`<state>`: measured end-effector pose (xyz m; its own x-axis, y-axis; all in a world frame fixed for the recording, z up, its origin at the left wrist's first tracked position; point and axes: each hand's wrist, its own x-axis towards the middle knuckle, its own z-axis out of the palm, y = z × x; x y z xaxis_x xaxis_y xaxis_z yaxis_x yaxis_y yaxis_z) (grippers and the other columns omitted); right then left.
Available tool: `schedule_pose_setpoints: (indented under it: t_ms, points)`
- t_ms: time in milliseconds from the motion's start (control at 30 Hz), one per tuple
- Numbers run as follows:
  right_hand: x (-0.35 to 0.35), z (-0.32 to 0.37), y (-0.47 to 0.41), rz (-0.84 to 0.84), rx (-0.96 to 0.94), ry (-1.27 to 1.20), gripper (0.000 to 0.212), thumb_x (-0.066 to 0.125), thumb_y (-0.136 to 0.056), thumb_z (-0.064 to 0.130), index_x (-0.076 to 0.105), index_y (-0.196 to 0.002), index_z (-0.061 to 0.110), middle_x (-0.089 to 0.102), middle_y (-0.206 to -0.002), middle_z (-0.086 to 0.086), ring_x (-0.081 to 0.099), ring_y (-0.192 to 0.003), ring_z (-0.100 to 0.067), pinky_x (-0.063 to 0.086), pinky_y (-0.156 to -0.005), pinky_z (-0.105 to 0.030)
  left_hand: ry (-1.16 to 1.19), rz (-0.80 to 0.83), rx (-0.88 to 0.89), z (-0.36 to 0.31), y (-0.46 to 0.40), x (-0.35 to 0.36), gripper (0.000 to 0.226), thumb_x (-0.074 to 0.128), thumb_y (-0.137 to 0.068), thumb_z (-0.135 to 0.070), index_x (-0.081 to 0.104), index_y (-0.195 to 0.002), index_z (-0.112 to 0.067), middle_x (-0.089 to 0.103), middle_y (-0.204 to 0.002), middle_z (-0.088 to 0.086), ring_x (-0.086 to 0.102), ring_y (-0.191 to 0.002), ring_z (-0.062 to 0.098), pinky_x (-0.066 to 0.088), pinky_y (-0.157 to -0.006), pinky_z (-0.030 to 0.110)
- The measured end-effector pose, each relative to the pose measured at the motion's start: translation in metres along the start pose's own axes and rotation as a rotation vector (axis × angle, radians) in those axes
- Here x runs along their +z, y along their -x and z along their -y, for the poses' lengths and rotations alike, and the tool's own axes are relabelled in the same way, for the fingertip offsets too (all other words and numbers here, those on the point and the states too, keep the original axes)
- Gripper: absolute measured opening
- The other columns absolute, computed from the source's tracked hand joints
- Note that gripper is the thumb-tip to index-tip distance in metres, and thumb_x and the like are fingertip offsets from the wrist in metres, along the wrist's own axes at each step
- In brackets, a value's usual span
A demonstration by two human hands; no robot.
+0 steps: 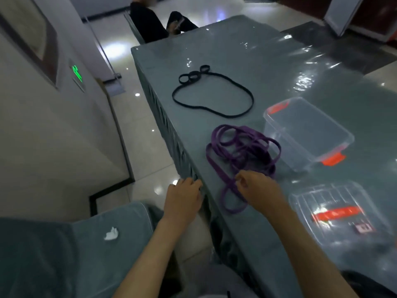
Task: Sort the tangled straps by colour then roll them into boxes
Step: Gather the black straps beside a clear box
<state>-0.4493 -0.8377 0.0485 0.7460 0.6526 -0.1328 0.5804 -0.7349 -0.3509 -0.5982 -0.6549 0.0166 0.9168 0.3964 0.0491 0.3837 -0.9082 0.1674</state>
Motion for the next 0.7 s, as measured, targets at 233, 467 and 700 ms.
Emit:
schedule_pose_setpoints:
  t_ms: [233,467,700]
  points:
    - [0.004,0.027,-0.106,-0.005,-0.008,-0.022,0.020,0.051,-0.102,0.034,0.067,-0.109,0.025,0.071,-0.101,0.005,0.066,-0.088,-0.020,0.054,-0.072,-0.037,-0.014,0.057,0.012,0.052,-0.102,-0.018,0.022,0.047,-0.104,-0.025,0.063,-0.119,-0.025,0.065,-0.114,-0.003,0.059,-0.102,0.021,0.043,-0.081,0.035]
    - [0.011,0.053,-0.218,-0.044,0.056,-0.042,0.016,0.056,-0.100,0.033,0.068,-0.104,0.023,0.069,-0.101,0.002,0.068,-0.091,-0.023,0.053,-0.072,-0.038,0.017,0.019,0.083,0.121,-0.223,-0.009,0.019,0.058,-0.096,-0.021,0.071,-0.110,-0.021,0.070,-0.105,0.001,0.065,-0.092,0.027,0.041,-0.070,0.036]
    - [0.032,0.072,-0.342,-0.034,0.250,-0.086,0.016,0.057,-0.098,0.031,0.069,-0.104,0.023,0.073,-0.108,0.000,0.069,-0.098,-0.029,0.055,-0.080,-0.039,0.042,0.180,0.190,0.195,-0.367,0.011,0.025,0.071,-0.082,-0.010,0.075,-0.104,-0.022,0.071,-0.095,0.002,0.070,-0.085,0.031,0.051,-0.068,0.039]
